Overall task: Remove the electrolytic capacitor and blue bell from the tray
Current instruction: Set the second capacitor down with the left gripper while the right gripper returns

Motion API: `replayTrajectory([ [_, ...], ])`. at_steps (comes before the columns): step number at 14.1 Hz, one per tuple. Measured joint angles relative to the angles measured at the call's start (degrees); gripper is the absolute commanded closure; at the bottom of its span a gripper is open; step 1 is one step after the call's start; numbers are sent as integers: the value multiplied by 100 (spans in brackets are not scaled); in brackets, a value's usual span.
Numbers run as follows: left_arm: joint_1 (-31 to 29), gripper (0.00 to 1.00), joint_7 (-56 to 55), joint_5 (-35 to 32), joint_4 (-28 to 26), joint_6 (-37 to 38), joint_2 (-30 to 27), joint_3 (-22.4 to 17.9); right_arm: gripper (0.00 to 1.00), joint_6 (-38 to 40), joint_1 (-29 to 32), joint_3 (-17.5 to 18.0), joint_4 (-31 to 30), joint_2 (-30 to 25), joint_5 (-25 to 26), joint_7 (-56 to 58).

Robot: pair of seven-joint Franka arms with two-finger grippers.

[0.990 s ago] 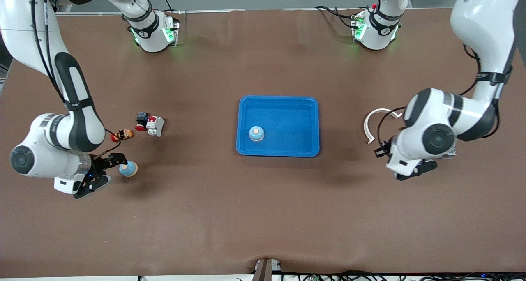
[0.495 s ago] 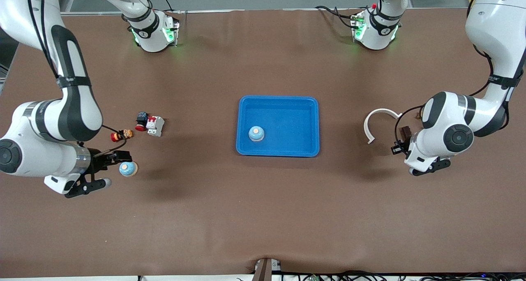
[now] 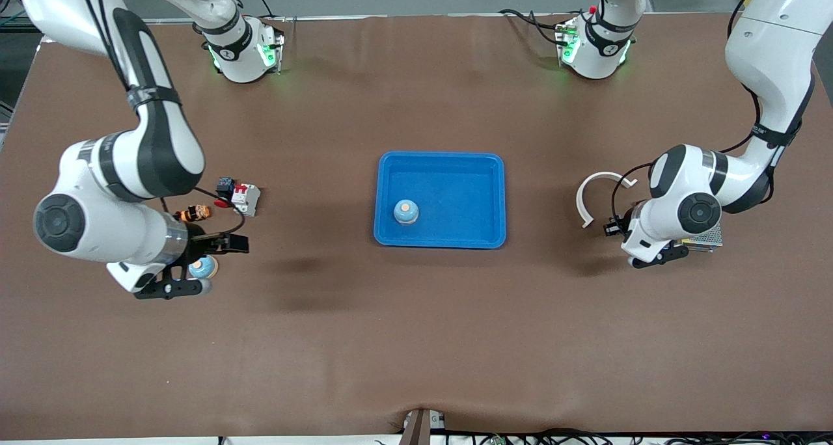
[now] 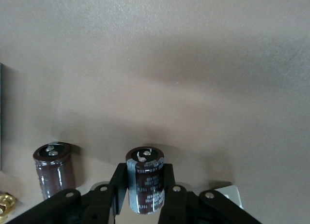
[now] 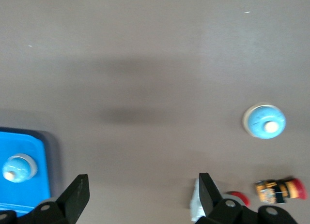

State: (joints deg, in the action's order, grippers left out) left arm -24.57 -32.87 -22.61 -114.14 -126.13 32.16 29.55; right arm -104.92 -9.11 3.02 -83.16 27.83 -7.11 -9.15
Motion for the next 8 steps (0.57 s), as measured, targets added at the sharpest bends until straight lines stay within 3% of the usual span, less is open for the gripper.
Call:
replayTrajectory([
  [2, -1, 100, 0, -1, -4, -2, 34, 0, 0, -117, -349, 7, 0, -17, -5, -694],
  [3, -1, 95, 0, -1, -4, -9, 56, 0, 0, -168, -528, 8, 0, -18, -6, -1024],
  [8, -2, 0, -13, -1, -2, -38, 82, 0, 0, -445, -1339, 3, -8, -17, -4, -2267],
])
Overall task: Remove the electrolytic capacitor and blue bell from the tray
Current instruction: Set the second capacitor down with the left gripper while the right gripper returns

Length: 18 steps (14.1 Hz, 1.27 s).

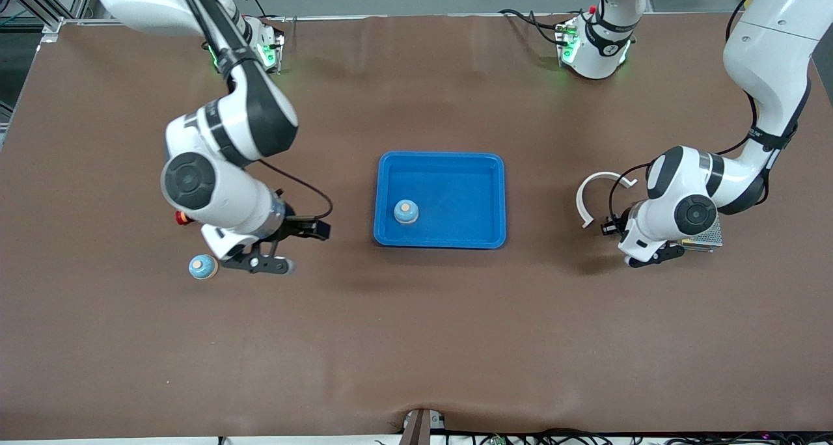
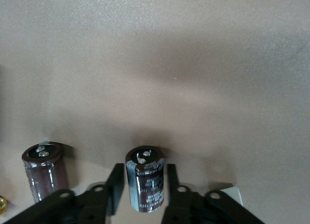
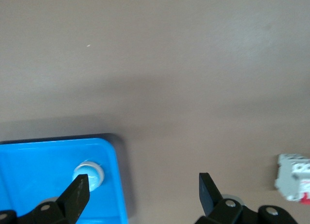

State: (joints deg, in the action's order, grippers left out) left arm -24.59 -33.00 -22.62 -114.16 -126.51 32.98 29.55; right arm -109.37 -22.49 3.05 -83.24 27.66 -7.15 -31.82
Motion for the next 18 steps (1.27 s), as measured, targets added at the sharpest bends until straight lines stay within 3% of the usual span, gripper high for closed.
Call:
replayTrajectory([
  [8, -1, 0, -28, -1, 384, 124, -170, 16, 0, -770, -957, -19, -69, 246, 45, -1234],
  [18, 1, 0, -19, -1, 938, 870, -891, 312, 0, -1640, -1372, -34, -179, 967, 374, -1495],
])
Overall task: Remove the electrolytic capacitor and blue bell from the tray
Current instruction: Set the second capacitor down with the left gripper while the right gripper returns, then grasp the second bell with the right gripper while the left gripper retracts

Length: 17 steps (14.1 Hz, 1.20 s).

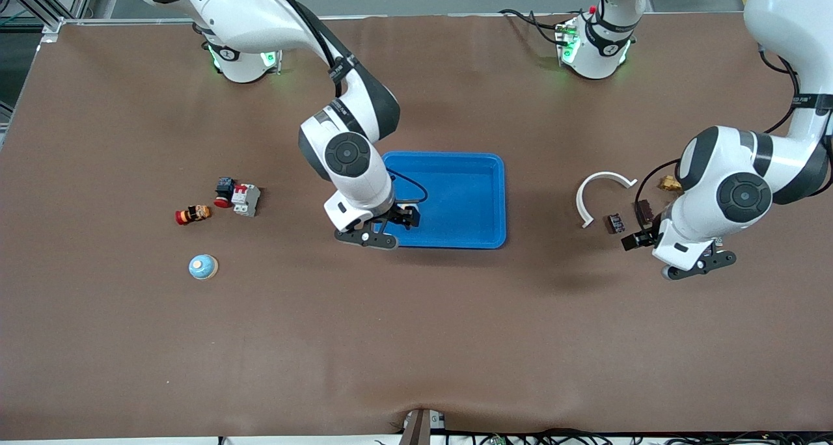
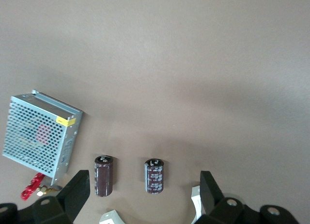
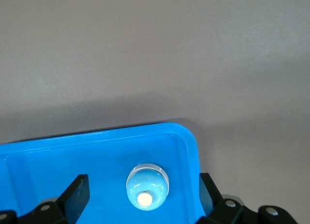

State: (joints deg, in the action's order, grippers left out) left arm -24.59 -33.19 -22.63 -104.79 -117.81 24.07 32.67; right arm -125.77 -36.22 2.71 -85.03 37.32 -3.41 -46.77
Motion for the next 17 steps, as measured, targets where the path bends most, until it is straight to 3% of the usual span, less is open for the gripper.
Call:
replayTrajectory([
  [4, 0, 0, 113, 0, 514, 669, -167, 153, 0, -262, -192, -2, -221, 46, 6, -42],
  [12, -3, 0, 557, 447, 2267, 2544, -302, 333, 0, -1099, -486, -13, -864, 77, 15, -160],
  [17, -44, 0, 921, 1082, 2441, 2906, -1013, 367, 0, -1318, -557, -42, -930, 275, 287, -323],
])
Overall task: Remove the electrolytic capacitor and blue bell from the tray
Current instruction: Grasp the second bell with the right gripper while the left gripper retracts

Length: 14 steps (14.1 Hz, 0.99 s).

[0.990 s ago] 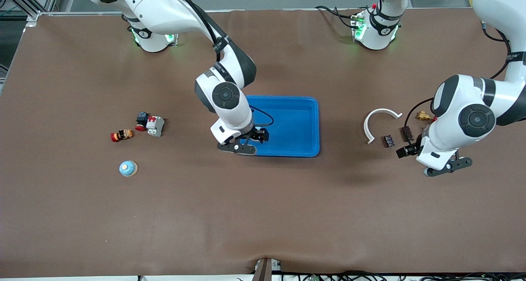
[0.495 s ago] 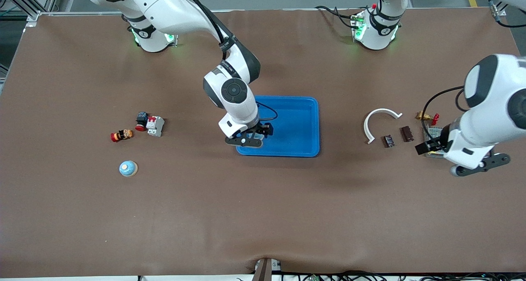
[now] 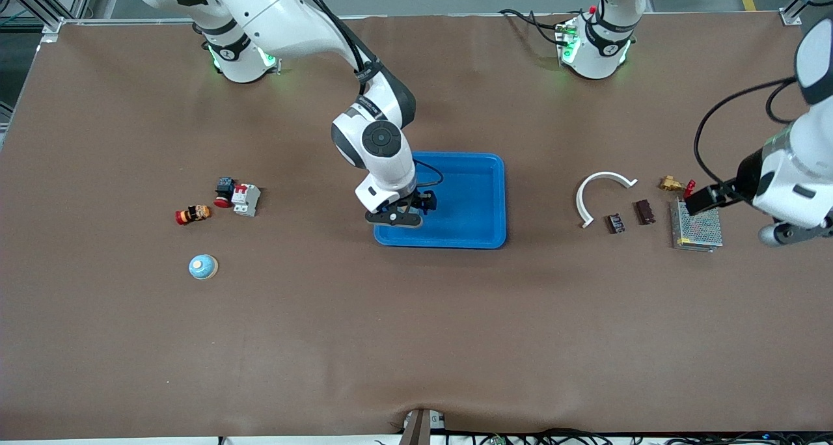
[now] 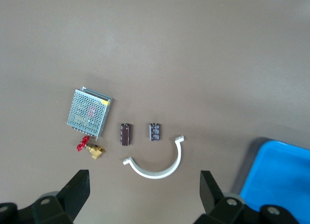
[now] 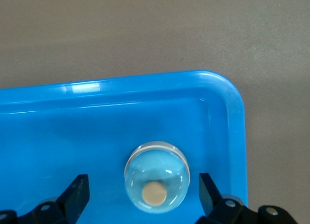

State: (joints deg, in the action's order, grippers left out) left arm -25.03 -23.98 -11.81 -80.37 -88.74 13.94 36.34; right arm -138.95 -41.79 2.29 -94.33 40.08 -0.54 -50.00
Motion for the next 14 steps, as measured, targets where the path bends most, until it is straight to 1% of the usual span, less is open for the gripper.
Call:
replayTrajectory([
  [4, -33, 0, 77, 135, 1, 286, -360, 3, 0, -18, 3, -67, 0, 84, 185, -7],
  [7, -22, 0, 212, 511, 0, 328, -477, -27, 0, -18, 3, -71, 0, 120, 200, -7],
  [8, 31, 0, 312, 585, 0, 333, -550, -118, 0, -23, 2, -69, 0, 132, 208, -8],
  [9, 163, 0, 434, 641, -3, 346, -641, -308, 0, -37, 1, -68, 0, 145, 213, -8],
  [10, 404, 0, 557, 679, -13, 368, -742, -615, 0, -52, -2, -64, 0, 163, 217, -8],
  [12, 1078, 0, 728, 751, -87, 405, -947, -1386, 0, -104, -18, -56, 0, 217, 225, -8],
  [14, 1708, 0, 799, 916, -197, 419, -1108, -2062, 0, -139, -37, -53, 0, 269, 231, -8],
])
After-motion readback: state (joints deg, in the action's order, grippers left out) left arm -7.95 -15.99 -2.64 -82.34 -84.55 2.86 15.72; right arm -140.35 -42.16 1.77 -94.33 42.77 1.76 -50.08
